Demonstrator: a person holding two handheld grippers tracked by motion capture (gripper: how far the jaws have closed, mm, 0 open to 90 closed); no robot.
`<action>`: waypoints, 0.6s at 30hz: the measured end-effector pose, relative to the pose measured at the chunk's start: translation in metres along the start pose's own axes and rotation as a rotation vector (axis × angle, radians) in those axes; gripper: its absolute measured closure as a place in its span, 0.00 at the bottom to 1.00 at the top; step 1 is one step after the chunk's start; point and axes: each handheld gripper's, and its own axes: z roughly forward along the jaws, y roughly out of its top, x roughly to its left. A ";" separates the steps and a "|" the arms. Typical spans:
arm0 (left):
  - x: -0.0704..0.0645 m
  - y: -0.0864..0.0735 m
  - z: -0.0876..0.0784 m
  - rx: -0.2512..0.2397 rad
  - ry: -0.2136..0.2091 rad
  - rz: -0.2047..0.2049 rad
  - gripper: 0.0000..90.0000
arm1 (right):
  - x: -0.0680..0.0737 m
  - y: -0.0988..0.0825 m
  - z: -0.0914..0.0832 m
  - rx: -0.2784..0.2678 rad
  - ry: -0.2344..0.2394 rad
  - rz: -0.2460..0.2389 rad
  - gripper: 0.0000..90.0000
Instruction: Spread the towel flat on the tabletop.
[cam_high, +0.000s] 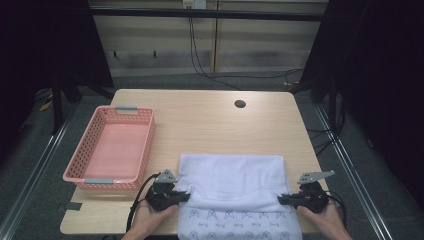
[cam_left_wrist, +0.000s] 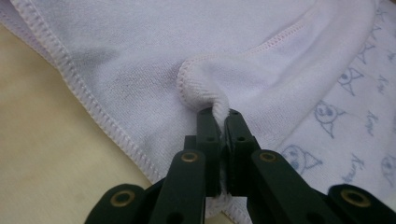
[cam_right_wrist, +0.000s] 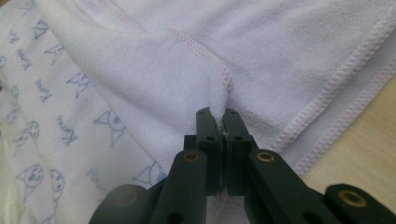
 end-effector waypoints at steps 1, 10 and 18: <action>0.004 0.003 0.002 -0.002 0.003 -0.011 0.97 | -0.003 0.003 0.001 -0.004 -0.003 0.011 0.98; 0.027 0.036 0.022 0.003 0.109 0.004 0.97 | -0.024 0.026 0.015 -0.028 -0.043 0.039 0.98; 0.057 0.065 0.041 -0.021 0.167 -0.034 0.97 | -0.045 0.048 0.026 -0.050 -0.097 0.047 0.98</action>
